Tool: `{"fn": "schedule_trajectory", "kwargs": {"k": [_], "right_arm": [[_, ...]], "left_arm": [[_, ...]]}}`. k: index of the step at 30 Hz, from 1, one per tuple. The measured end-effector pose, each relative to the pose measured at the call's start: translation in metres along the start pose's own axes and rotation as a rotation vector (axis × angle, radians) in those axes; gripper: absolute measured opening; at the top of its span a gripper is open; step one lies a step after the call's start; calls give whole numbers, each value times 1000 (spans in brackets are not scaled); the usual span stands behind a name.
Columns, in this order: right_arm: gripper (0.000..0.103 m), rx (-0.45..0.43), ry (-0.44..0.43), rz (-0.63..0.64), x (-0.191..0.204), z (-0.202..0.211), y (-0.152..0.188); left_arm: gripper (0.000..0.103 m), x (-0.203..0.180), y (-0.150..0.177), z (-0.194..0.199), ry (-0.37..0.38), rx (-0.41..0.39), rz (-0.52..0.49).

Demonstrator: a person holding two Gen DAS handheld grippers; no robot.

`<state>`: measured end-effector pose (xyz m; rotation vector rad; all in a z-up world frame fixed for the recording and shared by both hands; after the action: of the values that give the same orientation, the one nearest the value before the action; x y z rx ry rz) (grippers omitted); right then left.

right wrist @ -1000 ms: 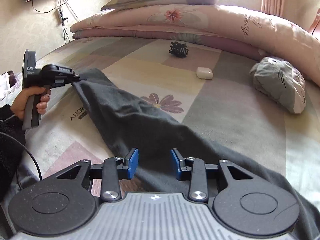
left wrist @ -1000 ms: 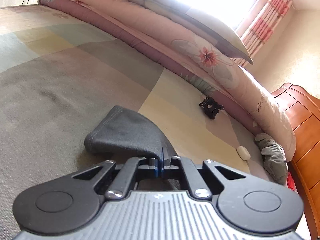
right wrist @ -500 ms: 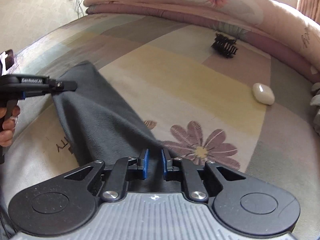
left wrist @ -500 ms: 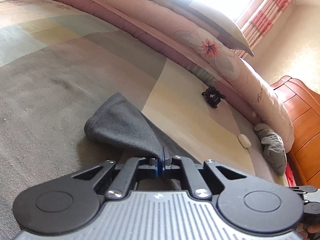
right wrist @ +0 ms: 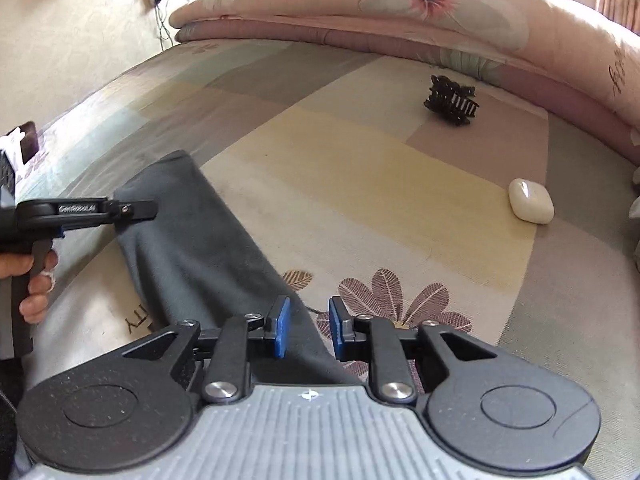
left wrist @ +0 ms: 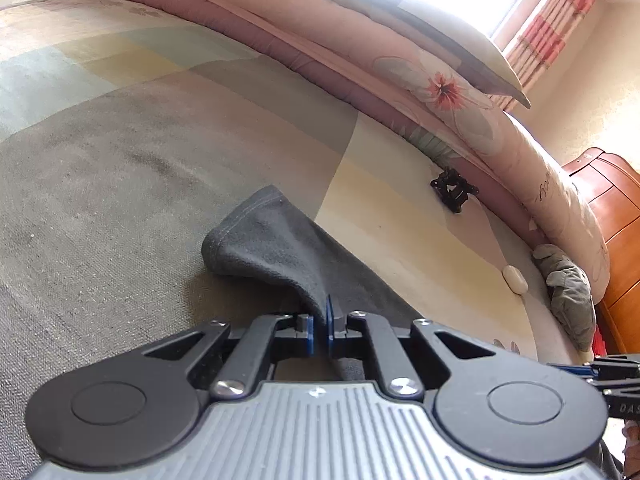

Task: Fold clothes

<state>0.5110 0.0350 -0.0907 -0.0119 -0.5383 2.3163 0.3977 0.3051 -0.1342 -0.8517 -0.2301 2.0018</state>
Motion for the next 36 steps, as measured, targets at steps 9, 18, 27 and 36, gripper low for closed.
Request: {"fn": "schedule_trajectory", "kwargs": {"k": [9,18,27,36], "right_arm": [[31,34,-125,39,25,-64,-40],[34,-4,-202,168,80,-92,-94],[4,-67,-83,274,105,-91,-96],[3,-210,47,214,71,-41,-117]], "left_arm": [[8,22,-6,1,22,-14,72],[9,34,-12,0,26,-43,91],[5,25,-14,1,-44,-95,3],[4,-26,-44,14,-118,-171,-195]]}}
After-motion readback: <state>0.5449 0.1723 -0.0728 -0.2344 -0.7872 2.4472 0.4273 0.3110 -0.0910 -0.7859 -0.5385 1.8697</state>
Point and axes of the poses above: each gripper's, at about its wrist camera, not at the fingertips, and z roughly against the way its jaws point, x to its left, y to its underside, the point moved 6 cm from there along -z, roughly the way its jaws point, and after that the axes turned 15 degrees about x, right-handed, at the moved point
